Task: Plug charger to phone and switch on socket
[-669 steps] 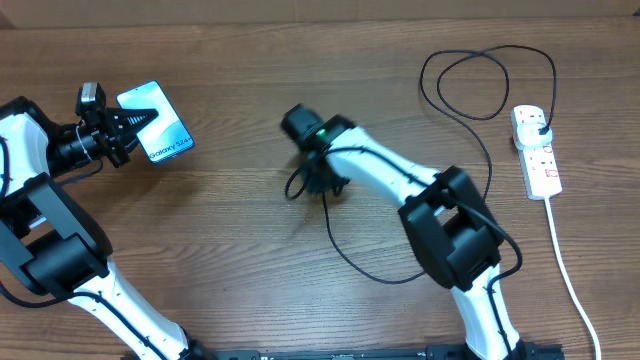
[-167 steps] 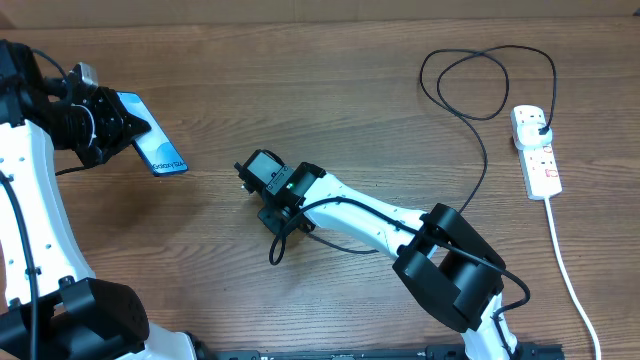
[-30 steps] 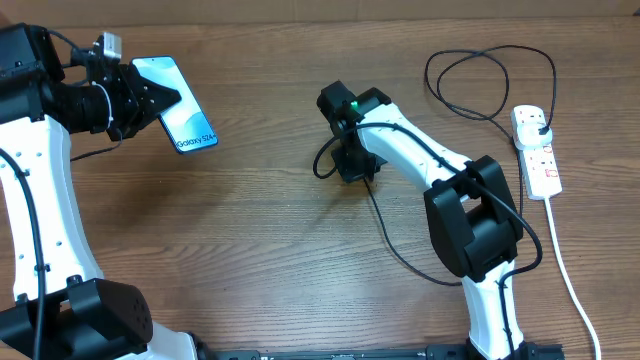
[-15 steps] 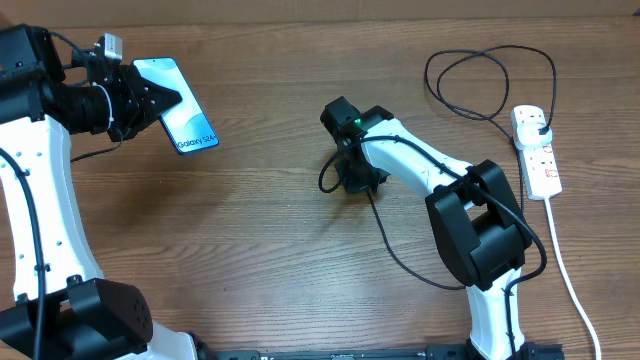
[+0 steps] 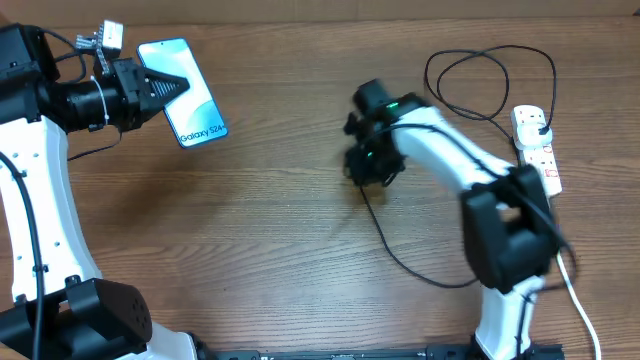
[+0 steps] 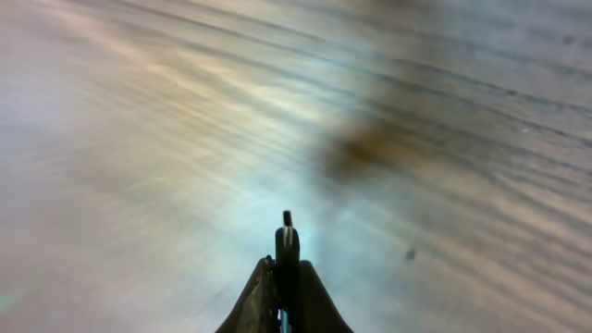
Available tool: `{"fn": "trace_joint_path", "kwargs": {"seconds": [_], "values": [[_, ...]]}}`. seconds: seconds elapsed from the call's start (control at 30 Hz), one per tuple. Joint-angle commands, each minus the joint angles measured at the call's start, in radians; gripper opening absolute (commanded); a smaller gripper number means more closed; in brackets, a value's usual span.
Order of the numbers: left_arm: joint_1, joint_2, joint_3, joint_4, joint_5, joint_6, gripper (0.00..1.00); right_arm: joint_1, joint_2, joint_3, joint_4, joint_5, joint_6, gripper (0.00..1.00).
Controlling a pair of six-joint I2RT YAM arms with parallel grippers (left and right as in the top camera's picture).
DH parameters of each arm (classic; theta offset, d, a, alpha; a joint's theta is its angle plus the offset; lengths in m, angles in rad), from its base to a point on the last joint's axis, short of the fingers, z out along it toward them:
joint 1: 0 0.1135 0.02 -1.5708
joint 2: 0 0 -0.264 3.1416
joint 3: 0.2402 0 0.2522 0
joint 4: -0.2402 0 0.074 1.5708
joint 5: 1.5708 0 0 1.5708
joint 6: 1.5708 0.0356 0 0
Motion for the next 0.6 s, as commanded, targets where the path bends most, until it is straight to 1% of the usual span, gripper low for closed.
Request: {"fn": "trace_joint_path", "kwargs": {"seconds": [0.0,0.1,0.2,0.3,0.43,0.5,0.57], "values": [[0.005,-0.025,0.017,0.008,0.248,0.077,0.05,-0.07,-0.174,0.01,-0.011,-0.374,-0.13,0.04],[0.005,-0.027,0.017,0.009,0.352,0.122,0.05,-0.113,-0.233,0.01,-0.052,-0.536,-0.201,0.04],[0.005,-0.034,0.017,0.003,0.423,0.153,0.04,-0.132,-0.265,0.01,-0.135,-0.734,-0.341,0.04],[0.005,-0.044,0.017,-0.004,0.436,0.153,0.04,-0.132,-0.27,0.01,-0.215,-0.891,-0.478,0.04],[-0.008,-0.066,0.017,-0.006,0.436,0.152,0.04,-0.128,-0.27,0.01,-0.297,-1.028,-0.634,0.04],[-0.009,-0.08,0.017,-0.006,0.436,0.147,0.05,-0.129,-0.27,0.01,-0.322,-1.091,-0.677,0.04],[-0.01,-0.095,0.017,-0.005,0.433,0.13,0.05,-0.128,-0.27,0.01,-0.325,-1.133,-0.689,0.04]]}}
